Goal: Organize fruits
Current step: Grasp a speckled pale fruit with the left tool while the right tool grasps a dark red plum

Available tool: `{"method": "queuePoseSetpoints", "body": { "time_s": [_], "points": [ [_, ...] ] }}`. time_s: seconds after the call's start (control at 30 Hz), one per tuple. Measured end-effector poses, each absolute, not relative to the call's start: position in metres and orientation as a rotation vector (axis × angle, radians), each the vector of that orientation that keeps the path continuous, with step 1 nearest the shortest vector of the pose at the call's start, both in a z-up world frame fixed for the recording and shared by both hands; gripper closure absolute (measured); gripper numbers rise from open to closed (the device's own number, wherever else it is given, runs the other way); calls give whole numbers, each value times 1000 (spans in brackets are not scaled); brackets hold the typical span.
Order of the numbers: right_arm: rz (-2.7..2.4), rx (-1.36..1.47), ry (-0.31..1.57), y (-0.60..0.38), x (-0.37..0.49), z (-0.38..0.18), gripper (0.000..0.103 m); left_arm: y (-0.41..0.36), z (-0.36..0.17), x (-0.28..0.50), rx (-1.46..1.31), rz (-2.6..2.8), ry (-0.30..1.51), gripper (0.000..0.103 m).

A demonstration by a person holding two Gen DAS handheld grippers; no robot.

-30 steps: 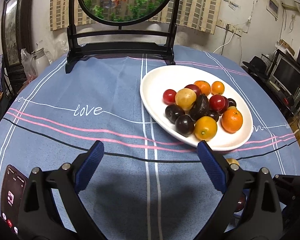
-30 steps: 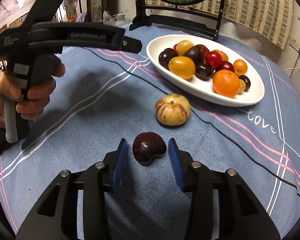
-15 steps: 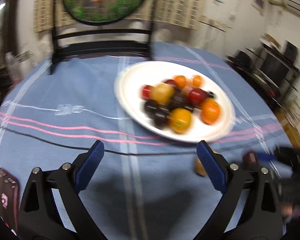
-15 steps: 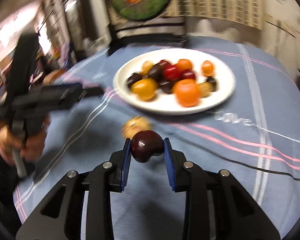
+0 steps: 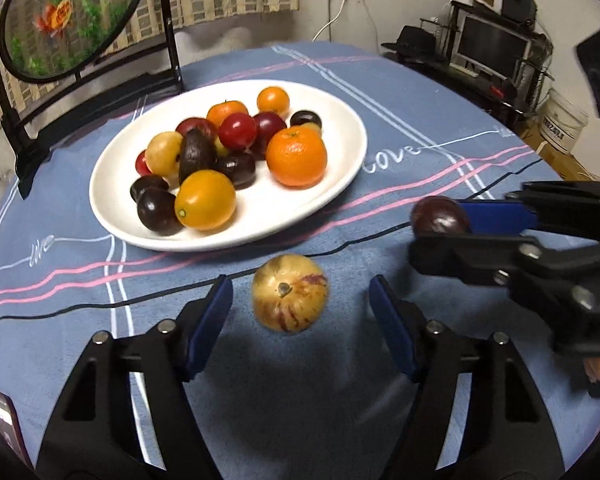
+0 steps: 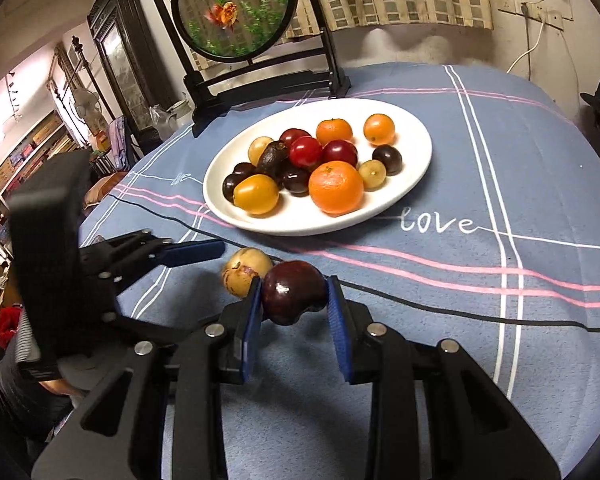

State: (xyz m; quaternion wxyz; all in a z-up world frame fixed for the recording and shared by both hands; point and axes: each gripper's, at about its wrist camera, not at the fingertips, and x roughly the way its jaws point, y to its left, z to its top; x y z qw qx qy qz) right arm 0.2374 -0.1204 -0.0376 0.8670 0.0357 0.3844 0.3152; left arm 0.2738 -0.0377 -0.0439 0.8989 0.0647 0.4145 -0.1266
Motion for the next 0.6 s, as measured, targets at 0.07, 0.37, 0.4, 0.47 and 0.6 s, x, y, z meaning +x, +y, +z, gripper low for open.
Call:
{"method": "queuePoseSetpoints", "body": {
  "time_s": [0.07,0.37,0.4,0.47,0.6],
  "points": [
    [656,76,806,-121,238,-38,71,-38,-49,278,127,-254,878,42],
    [621,50,805,-121,239,-41,71,-36,-54,279,124,-244,885,62],
    [622,56,809,-122,240,-41,71,-36,-53,278,122,-243,884,63],
    [625,68,811,-124,241,-42,71,-35,-53,277,105,-241,887,63],
    [620,68,806,-125,241,-43,71,-35,-49,272,100,-230,872,63]
  ]
}}
